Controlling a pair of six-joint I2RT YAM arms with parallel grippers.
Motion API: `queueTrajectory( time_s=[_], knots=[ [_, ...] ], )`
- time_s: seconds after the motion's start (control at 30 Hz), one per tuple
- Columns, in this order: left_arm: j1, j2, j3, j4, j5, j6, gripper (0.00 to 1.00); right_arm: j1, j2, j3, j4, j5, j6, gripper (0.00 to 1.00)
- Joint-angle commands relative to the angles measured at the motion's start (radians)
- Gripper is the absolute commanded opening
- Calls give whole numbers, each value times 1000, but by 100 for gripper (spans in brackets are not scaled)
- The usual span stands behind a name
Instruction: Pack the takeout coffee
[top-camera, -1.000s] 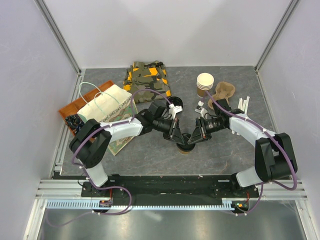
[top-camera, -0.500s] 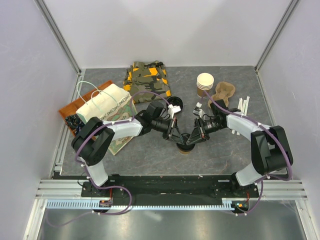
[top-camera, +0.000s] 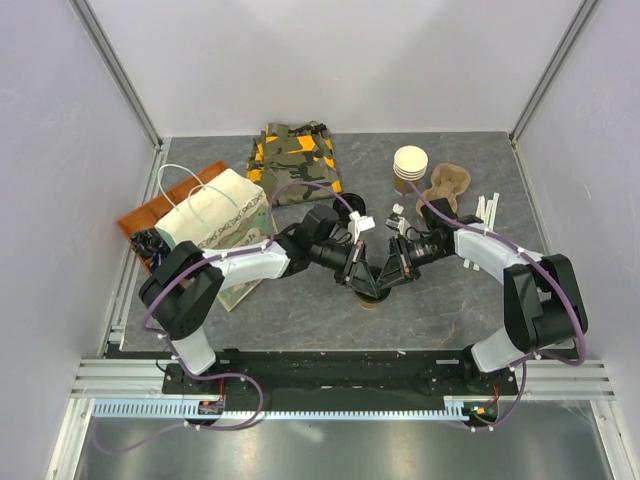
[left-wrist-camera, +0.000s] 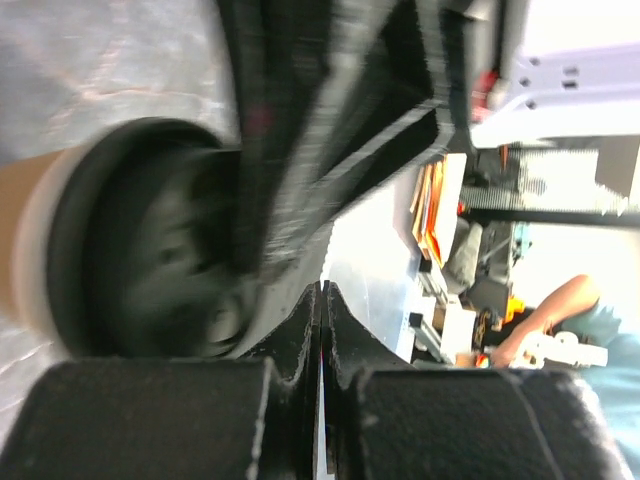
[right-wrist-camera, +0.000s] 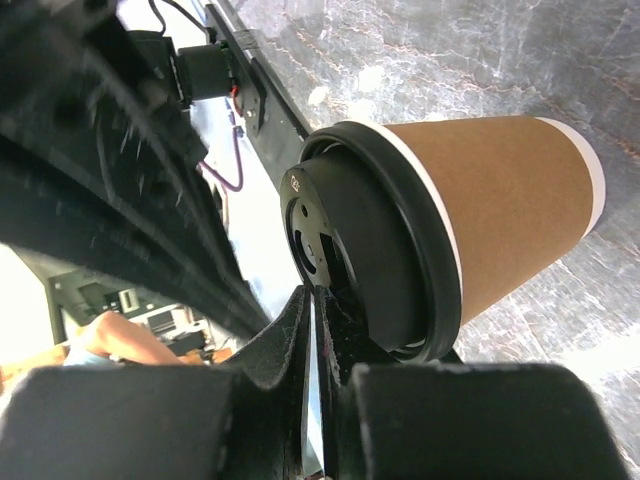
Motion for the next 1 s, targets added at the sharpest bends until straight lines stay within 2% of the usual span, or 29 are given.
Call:
queueTrajectory(
  time_s=[0.0,0.23,0.57,0.8,0.97],
  knots=[
    [-11,-31,26,22,-11,12,2,1,-32,3,5,32,-35,11],
    [19,-4,-51,45,-28,-20,2,1,-47,24,-1,9,-37,10],
    [26,101,-23,56,-25,-63,2,1,-67,24,-10,-5,-41,11],
    [24,62,-12,89,14,-72,2,1,-75,14,-9,8,-43,12],
    [19,-4,-11,129,63,-74,2,1,-84,53,-29,-98,-60,11]
  ],
)
